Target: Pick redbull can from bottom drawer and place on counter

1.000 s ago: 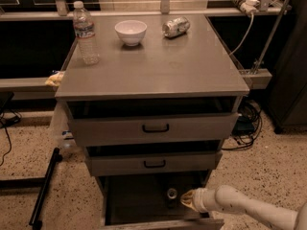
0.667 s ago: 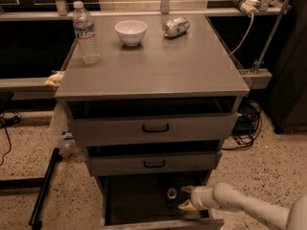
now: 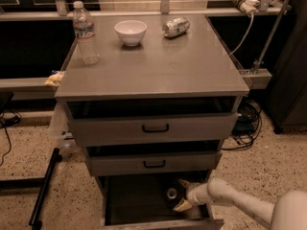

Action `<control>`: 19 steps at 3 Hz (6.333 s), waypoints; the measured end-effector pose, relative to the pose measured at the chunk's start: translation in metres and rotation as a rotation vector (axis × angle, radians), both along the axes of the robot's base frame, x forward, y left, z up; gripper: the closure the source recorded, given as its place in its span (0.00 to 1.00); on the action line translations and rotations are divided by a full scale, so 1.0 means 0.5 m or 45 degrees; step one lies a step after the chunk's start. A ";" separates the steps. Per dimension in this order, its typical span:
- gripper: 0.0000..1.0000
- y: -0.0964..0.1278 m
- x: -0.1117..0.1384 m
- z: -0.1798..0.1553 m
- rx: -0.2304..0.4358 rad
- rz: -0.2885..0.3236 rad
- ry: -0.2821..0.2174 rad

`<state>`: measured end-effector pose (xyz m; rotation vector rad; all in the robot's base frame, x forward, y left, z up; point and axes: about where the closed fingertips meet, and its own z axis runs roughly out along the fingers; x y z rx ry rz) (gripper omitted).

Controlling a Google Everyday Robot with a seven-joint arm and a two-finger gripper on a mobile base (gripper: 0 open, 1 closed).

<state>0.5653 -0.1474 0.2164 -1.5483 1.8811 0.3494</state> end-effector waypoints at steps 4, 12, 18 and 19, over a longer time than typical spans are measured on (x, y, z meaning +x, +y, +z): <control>0.84 0.068 0.004 -0.050 0.229 0.038 0.148; 1.00 0.052 -0.181 0.659 0.189 -0.030 0.066; 1.00 -0.070 -0.074 1.298 0.079 -0.210 0.012; 1.00 -0.102 -0.052 1.461 0.058 -0.296 -0.009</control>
Offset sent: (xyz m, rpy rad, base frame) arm 0.0390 0.0523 -0.0304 0.1627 0.0261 0.0661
